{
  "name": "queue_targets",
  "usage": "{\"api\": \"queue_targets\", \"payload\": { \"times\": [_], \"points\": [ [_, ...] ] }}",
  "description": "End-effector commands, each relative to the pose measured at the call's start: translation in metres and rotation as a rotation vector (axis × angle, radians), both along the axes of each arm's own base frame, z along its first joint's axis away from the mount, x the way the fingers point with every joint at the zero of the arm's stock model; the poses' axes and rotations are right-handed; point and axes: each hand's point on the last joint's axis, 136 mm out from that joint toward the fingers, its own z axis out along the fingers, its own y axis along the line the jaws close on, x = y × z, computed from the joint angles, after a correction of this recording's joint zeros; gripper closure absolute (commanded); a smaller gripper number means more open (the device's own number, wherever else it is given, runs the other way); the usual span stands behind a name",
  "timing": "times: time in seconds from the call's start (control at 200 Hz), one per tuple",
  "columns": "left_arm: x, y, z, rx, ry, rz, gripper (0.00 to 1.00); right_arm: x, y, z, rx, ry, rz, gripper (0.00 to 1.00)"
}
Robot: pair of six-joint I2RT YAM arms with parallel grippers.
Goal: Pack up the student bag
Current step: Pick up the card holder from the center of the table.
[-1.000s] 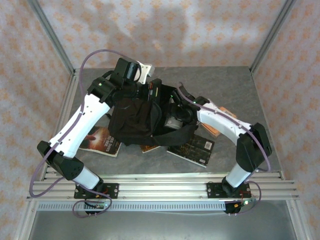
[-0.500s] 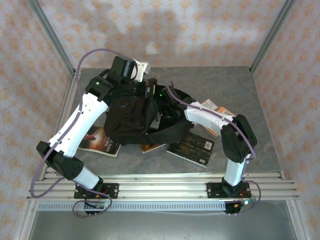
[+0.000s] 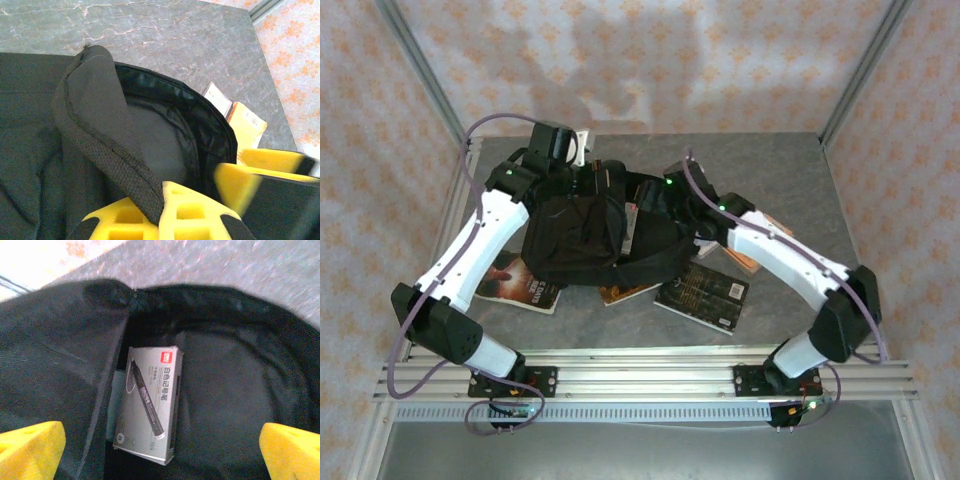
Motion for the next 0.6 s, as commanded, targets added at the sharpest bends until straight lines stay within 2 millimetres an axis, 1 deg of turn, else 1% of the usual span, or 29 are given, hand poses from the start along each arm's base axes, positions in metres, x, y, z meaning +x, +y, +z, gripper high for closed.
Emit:
{"api": "queue_targets", "payload": {
  "times": [0.0, 0.095, 0.165, 0.24, 0.305, 0.43, 0.525, 0.56, 0.595],
  "points": [
    [0.011, 0.008, 0.017, -0.033, -0.085, 0.062, 1.0, -0.012, -0.044, -0.011, -0.195, -0.015, -0.04, 0.0],
    [0.011, 0.009, 0.007, -0.026, -0.072, 0.07, 1.0, -0.022, -0.067, -0.017, -0.259, -0.004, -0.072, 0.01],
    [0.012, 0.01, 0.006, -0.026, -0.076, 0.078, 1.0, -0.026, -0.093, -0.026, -0.31, 0.021, -0.147, 0.05],
    [0.013, 0.015, 0.008, -0.016, -0.089, 0.102, 1.0, -0.031, -0.121, -0.04, -0.336, 0.083, -0.237, 0.08],
    [0.014, 0.023, 0.016, -0.02, -0.116, 0.137, 1.0, -0.034, -0.141, -0.053, -0.347, 0.137, -0.307, 0.12],
    [0.016, 0.043, 0.034, -0.042, -0.18, 0.218, 1.0, -0.037, -0.17, -0.077, -0.326, 0.231, -0.396, 0.15],
    [0.017, 0.048, 0.041, -0.039, -0.194, 0.234, 1.0, -0.037, -0.194, -0.091, -0.32, 0.28, -0.487, 0.16],
    [0.018, 0.048, 0.042, -0.042, -0.194, 0.233, 1.0, -0.037, -0.199, -0.097, -0.297, 0.302, -0.502, 0.17],
    [0.02, 0.049, 0.044, -0.048, -0.201, 0.24, 1.0, -0.035, -0.198, -0.104, -0.26, 0.321, -0.495, 0.18]
  ]
}}
